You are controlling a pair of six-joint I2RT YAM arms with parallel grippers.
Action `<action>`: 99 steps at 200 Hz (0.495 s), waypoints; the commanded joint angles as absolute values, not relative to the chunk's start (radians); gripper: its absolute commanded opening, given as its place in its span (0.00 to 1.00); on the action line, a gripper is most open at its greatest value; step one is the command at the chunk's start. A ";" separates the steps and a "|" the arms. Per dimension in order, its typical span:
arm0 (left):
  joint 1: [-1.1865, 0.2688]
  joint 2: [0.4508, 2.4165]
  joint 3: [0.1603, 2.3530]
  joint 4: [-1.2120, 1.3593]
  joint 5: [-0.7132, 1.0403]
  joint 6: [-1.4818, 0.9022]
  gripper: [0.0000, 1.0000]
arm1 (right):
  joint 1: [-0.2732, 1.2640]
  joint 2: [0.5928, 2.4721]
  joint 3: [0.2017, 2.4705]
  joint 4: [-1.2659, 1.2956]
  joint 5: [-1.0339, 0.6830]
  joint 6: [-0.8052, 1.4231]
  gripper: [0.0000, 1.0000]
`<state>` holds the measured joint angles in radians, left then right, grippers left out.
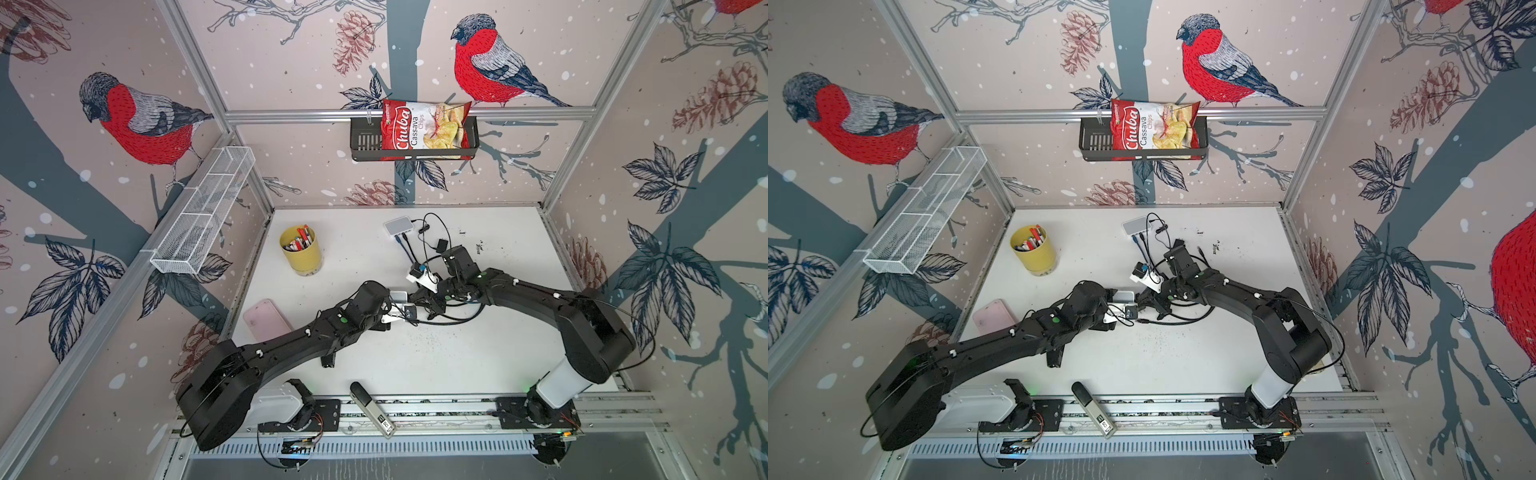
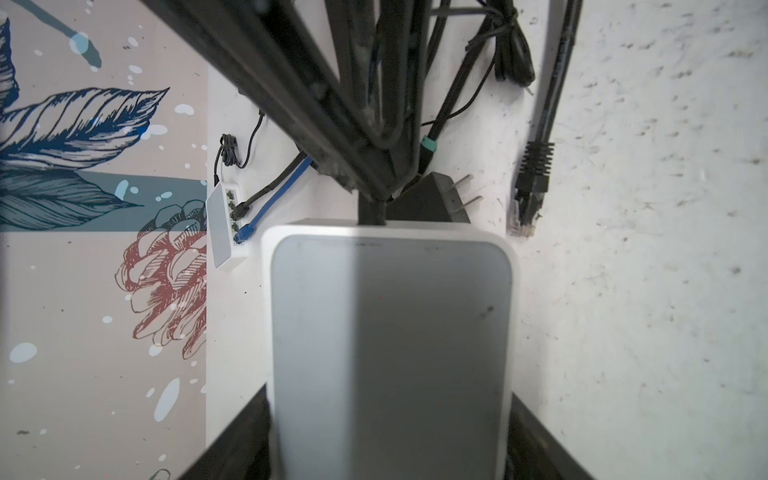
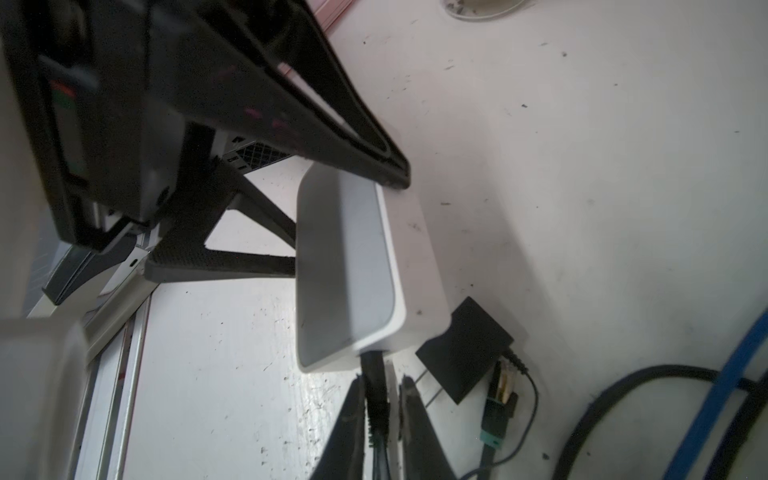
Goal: Insert the plug into the switch port
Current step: 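Release the plug and draw back the right gripper while the left holds the router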
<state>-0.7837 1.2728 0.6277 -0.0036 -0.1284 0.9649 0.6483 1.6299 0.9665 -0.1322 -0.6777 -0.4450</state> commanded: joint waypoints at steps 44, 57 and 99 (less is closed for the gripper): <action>-0.703 1.301 0.672 -0.094 -0.086 0.891 0.63 | 0.581 1.549 0.909 -0.035 -0.664 -0.449 0.50; -0.690 1.301 0.682 -0.103 -0.083 0.862 0.64 | 0.561 1.539 0.898 -0.018 -0.659 -0.435 0.93; -0.651 1.358 0.742 -0.147 -0.102 0.740 0.64 | 0.507 1.479 0.831 0.139 -0.540 -0.303 0.99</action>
